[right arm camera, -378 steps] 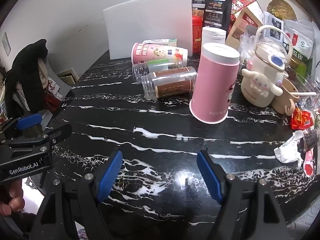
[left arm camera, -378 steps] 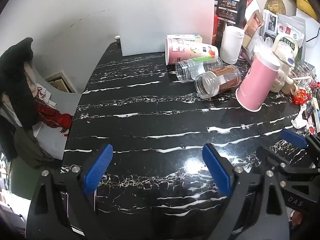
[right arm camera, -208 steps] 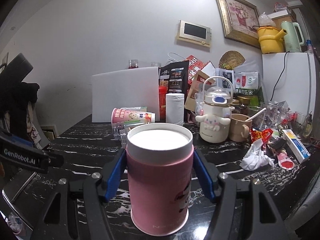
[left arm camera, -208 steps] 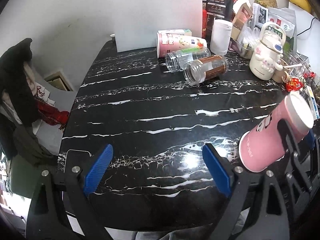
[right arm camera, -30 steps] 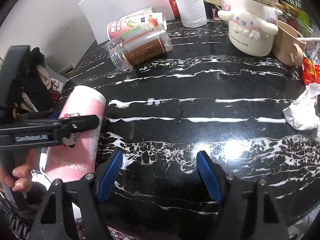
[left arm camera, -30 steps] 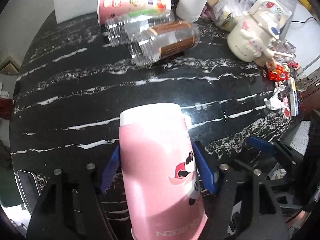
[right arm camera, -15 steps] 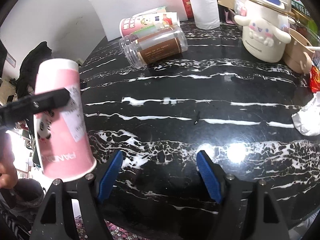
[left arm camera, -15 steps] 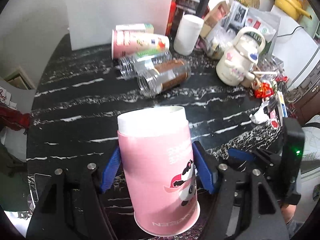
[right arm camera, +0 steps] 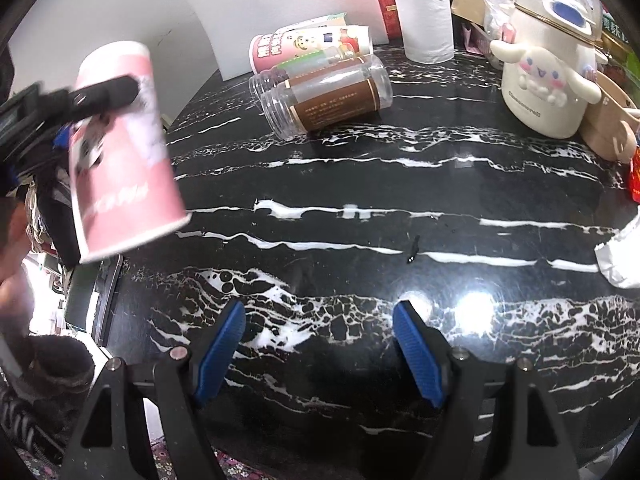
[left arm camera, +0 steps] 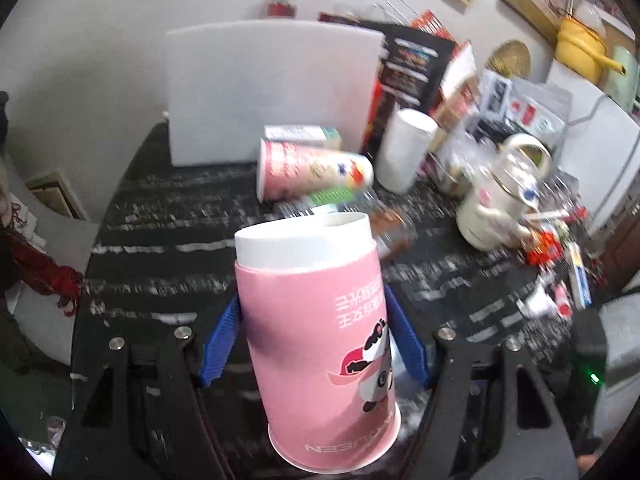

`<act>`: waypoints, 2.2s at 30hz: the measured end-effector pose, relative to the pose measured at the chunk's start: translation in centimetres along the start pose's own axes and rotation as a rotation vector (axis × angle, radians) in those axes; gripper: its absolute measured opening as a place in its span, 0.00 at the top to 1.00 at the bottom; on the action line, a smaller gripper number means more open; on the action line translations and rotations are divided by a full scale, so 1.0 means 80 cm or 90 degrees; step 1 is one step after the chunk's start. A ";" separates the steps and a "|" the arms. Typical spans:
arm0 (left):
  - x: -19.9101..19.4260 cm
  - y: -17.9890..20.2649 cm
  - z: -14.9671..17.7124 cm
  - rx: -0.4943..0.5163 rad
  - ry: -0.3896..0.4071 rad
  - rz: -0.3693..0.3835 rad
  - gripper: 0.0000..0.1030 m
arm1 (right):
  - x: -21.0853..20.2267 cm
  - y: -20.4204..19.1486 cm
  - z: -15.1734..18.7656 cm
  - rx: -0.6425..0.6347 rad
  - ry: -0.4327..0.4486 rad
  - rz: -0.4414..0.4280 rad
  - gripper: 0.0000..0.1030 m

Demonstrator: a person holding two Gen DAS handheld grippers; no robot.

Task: Flip cup upside down
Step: 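Carry the inverted cup with the left gripper over the open table, then lower the cup mouth-down onto the table and open the left gripper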

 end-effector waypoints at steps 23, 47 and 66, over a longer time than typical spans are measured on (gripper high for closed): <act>0.026 -0.024 0.082 0.013 0.183 -0.157 0.33 | 0.022 -0.010 -0.013 -0.022 0.000 -0.002 0.26; 0.001 -0.009 0.146 -0.009 0.157 -0.163 0.33 | -0.007 -0.011 0.010 -0.017 0.021 -0.005 0.26; -0.024 -0.012 0.131 -0.009 0.162 -0.165 0.11 | -0.008 -0.020 0.007 -0.027 0.035 -0.005 0.26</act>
Point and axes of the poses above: each gripper's, at about its wrist camera, not at the fingertips, and x roughly the way its jaws point, y to its right, z to its underside, the point moved 1 cm from there along x, roughly the way its jaws point, and after that the axes turned 9 degrees about y, right-handed, at the moved point
